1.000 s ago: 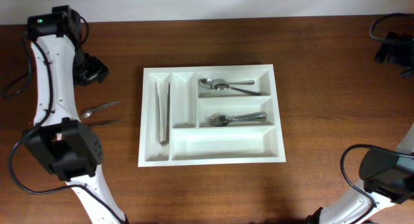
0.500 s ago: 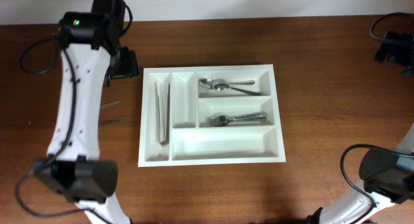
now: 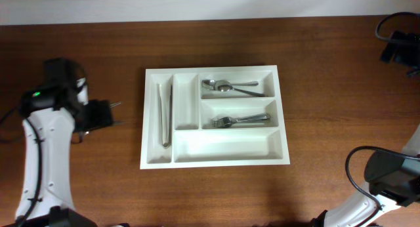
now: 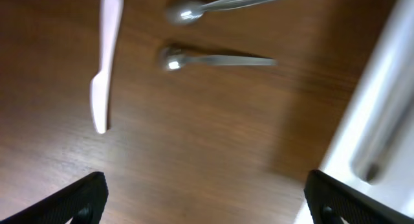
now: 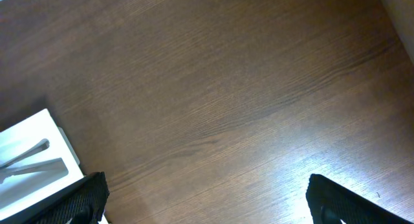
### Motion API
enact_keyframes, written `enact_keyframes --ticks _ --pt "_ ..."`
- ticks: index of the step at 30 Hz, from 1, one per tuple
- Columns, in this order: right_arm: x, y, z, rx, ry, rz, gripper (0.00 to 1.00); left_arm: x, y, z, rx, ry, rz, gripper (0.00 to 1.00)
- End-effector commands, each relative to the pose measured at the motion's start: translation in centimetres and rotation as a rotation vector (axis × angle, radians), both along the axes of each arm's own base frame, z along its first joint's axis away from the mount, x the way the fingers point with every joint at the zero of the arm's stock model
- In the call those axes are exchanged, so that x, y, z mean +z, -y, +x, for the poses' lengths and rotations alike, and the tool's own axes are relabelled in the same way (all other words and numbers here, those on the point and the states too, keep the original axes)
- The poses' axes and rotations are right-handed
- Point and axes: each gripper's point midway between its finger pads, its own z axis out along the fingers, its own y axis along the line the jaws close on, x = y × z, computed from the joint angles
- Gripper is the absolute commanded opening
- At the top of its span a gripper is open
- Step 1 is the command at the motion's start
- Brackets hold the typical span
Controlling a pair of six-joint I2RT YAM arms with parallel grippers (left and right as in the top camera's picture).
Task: Pack container
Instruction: 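Move the left gripper back to the utensils left of the tray, then grasp the pink plastic utensil with the left gripper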
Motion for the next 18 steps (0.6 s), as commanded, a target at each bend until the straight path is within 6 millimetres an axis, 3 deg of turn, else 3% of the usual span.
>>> enact_keyframes --ticks 1,6,18 --pt "0.1 0.2 0.0 -0.016 0.003 -0.004 0.99 -1.7 -3.2 -0.2 -0.015 0.007 -0.022 0.99" --pt "0.0 0.2 -0.1 -0.016 -0.001 -0.002 0.99 -4.2 -7.8 0.7 -0.028 -0.007 0.008 0.99" --pt "-0.1 0.0 -0.4 -0.016 -0.015 0.004 0.99 -10.0 -12.5 2.8 -0.181 -0.050 0.057 0.99"
